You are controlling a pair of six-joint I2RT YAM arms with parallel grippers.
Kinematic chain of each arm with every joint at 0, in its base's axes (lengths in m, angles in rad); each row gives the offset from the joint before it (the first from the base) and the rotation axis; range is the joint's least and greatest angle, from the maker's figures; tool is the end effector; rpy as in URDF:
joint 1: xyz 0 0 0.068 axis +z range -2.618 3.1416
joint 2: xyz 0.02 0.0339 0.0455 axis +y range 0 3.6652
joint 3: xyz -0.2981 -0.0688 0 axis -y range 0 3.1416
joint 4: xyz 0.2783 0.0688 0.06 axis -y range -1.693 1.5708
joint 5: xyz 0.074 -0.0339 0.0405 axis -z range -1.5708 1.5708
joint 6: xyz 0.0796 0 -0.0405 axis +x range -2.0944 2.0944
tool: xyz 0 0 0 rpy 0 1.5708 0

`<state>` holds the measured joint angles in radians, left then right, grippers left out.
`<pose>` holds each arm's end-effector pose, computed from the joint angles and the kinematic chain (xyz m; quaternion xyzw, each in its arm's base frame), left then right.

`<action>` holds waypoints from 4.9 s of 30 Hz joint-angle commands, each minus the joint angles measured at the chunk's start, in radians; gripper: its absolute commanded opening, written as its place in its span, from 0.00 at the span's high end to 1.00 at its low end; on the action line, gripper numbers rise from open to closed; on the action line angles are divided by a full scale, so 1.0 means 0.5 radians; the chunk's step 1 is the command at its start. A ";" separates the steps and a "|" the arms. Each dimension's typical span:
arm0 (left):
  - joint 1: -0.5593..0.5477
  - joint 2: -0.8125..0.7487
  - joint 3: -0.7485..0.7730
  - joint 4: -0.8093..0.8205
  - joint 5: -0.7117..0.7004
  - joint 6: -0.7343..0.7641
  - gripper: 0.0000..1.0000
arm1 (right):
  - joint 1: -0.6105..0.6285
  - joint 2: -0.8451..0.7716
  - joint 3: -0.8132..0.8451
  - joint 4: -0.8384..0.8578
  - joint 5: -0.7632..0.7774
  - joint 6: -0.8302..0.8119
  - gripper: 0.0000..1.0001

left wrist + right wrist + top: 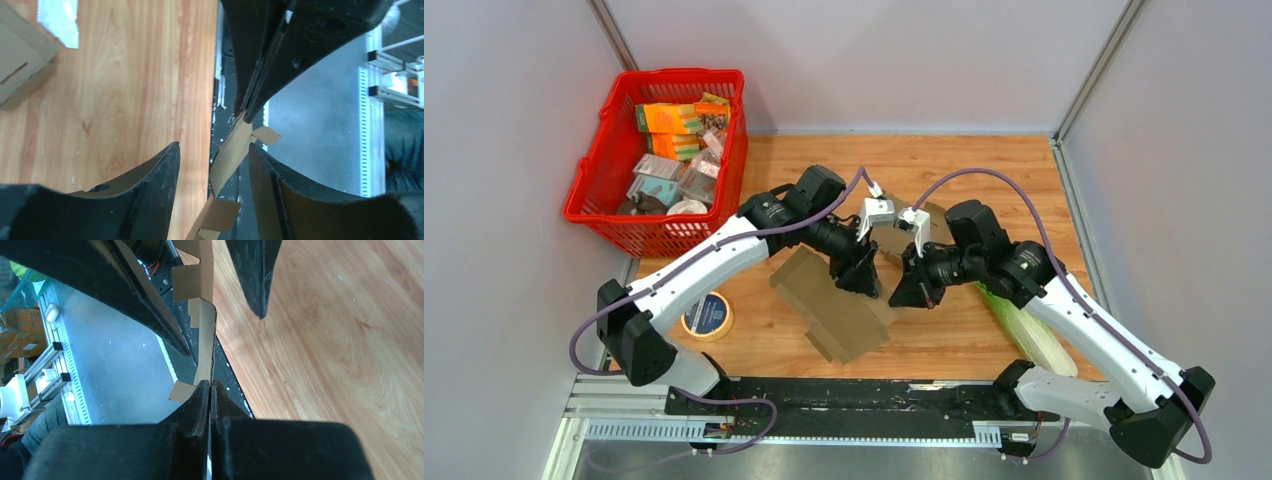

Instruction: Fold the paper box

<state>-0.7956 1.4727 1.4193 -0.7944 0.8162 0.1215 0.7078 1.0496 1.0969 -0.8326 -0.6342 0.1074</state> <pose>0.2084 -0.2955 0.3589 0.5059 0.7077 -0.4577 0.1836 0.1550 0.1947 0.3475 -0.3736 0.8033 0.4086 0.2197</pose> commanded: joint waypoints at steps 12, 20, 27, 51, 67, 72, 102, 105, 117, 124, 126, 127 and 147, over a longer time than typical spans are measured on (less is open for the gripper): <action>0.005 -0.181 -0.096 0.193 0.166 -0.046 0.96 | 0.060 -0.139 0.003 0.358 0.148 0.092 0.78; 0.026 -0.689 -0.421 0.659 -0.481 -0.631 1.00 | 0.057 -0.607 -0.432 0.573 0.661 0.319 0.02; 0.026 -1.153 -0.810 1.082 -1.055 -1.332 1.00 | 0.054 -0.841 -0.840 1.225 0.198 0.500 0.02; 0.030 -1.525 -1.363 1.901 -1.169 -1.976 1.00 | 0.057 -0.590 -0.985 2.186 -0.032 1.049 0.45; 0.011 -1.764 -0.848 0.409 -1.696 -1.115 0.49 | 0.051 -0.473 -0.617 1.362 0.182 0.758 1.00; 0.008 -1.489 -0.489 0.223 -1.332 -1.077 0.55 | 0.054 -0.366 -0.335 0.960 0.093 0.458 1.00; -0.409 -1.156 -0.635 0.699 -1.246 -1.197 0.93 | 0.091 -0.105 -0.074 0.769 0.167 0.512 1.00; -0.406 -1.331 -0.670 0.543 -1.465 -1.185 0.87 | 0.091 -0.099 -0.065 0.785 0.127 0.518 1.00; -0.274 -1.347 -0.562 0.125 -1.651 -1.142 0.93 | 0.091 -0.185 -0.108 0.889 0.023 0.571 1.00; -0.244 -1.341 -0.617 0.168 -1.596 -1.151 0.90 | 0.091 -0.212 -0.141 0.978 -0.039 0.607 1.00; -0.198 -1.368 -0.660 0.223 -1.483 -1.163 0.89 | 0.091 -0.222 -0.154 0.987 -0.057 0.610 1.00; -0.191 -1.371 -0.663 0.236 -1.446 -1.166 0.89 | 0.091 -0.225 -0.157 0.999 -0.066 0.614 1.00; -0.145 -1.325 -0.958 0.472 -1.295 -1.249 0.94 | 0.094 -0.255 -0.316 1.447 -0.269 0.899 1.00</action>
<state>-0.8841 0.8043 0.9539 -0.5671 0.1825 -0.5083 0.7502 0.9466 0.9287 -0.2634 -0.7017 0.5209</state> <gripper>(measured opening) 0.065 0.010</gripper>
